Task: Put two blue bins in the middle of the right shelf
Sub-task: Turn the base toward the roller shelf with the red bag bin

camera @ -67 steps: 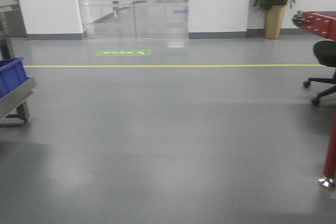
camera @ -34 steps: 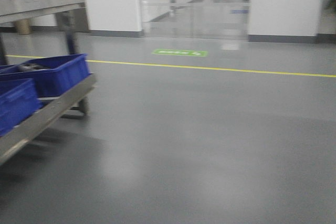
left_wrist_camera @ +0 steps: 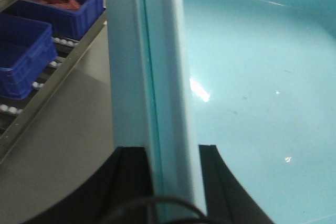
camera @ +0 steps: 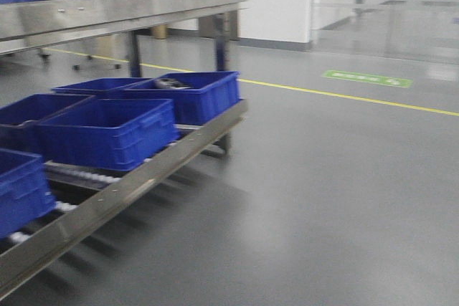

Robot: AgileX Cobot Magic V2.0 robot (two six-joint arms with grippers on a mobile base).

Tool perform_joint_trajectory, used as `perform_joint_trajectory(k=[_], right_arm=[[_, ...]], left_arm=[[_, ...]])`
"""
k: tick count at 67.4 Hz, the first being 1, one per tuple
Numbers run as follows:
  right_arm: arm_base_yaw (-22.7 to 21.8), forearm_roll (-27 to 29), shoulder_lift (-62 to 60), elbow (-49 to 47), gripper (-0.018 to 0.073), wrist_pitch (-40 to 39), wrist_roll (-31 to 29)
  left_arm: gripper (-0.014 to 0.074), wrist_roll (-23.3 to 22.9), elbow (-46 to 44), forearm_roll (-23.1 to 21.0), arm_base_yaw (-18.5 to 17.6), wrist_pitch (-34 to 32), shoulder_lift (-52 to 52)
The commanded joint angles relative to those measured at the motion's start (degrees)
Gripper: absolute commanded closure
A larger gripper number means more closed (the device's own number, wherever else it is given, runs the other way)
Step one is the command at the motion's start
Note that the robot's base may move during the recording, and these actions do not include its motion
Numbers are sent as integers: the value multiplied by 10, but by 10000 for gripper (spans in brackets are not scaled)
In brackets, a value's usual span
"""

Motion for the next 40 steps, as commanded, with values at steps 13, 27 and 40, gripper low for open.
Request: perform_joint_trajectory(k=[13,27,40], right_arm=[[6,51,-3,-6,713,-46,0],[6,51,-3,-6,713,-46,0],[6,51,-3,-6,713,-46,0]], left_arm=[[707,0,-13,-84,-11,-84,-14],[707,0,-13,-84,-11,-84,-14],[707,0,-13,-84,-11,-84,-14]])
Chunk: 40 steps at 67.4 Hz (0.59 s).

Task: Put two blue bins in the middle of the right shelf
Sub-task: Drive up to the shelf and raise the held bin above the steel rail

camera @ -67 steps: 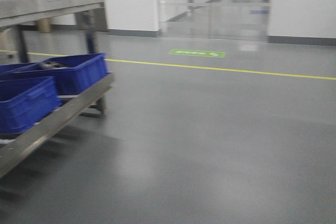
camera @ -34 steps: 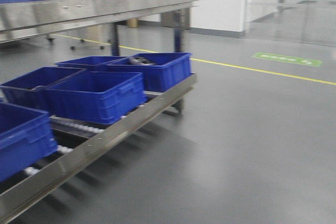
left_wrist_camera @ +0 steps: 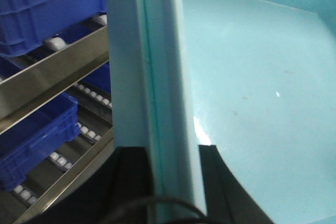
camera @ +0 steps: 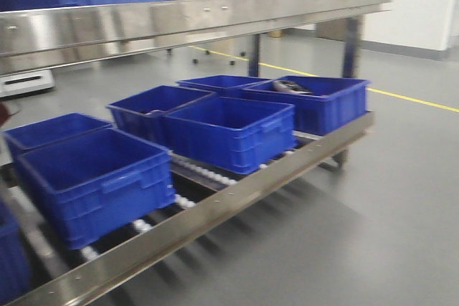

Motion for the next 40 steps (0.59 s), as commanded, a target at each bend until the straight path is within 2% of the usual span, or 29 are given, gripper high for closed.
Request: perform_joint_trajectory(k=[1,40], right_arm=[[6,51,-3,-6,713,-46,0],[6,51,-3,-6,713,-46,0]], left_arm=[[707,0,-13,-84,-11,-84,-14],[707,0,-13,-84,-11,-84,-14]])
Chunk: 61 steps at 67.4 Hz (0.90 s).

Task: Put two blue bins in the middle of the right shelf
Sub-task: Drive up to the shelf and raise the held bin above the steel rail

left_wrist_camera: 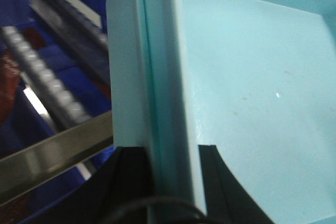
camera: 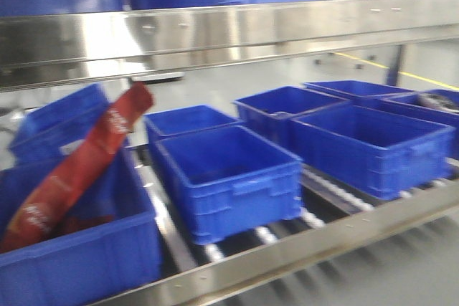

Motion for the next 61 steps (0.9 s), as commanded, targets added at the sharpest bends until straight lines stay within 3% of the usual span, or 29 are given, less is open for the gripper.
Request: perform_joint_trajectory(k=[1,61], right_arm=[[6,51,-3,-6,713,-46,0],[6,51,-3,-6,713,-46,0]], left_arm=[[707,0,-13,-84,-11,-83,-14],[707,0,-13,-84,-11,-83,-14]])
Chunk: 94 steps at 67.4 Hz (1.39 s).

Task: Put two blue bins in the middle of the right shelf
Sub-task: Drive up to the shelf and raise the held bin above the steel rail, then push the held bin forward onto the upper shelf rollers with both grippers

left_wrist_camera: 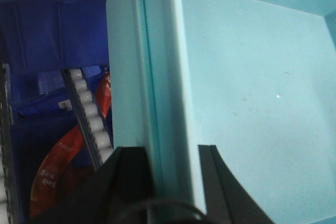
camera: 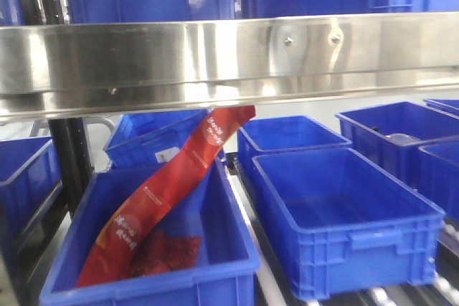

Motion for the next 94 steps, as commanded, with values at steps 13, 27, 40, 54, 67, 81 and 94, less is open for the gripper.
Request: perform_joint_trajectory(k=[13,27,40,54,67,81,94], right_arm=[[6,50,-3,-6,713,-46,0],[6,50,-3,-6,713,-46,0],[6,50,-3,-6,713,-46,0],[6,50,-3,-6,713,-46,0],[6,50,-3,-6,713,-46,0],[6,50,-3,-6,713,-46,0],[6,50,-3,-6,713,-46,0]], left_arm=[[707,0,-13,-85,-11,-83,-14],[707,0,-13,-85,-11,-83,-14],[707,0,-13,-85,-11,-83,-14],[707,0,-13,-85,-11,-83,-14],[707,0,-13,-85,-11,-83,-14],[707,0,-13,-85,-11,-83,-14],[707,0,-13,-85,-11,-83,-14]])
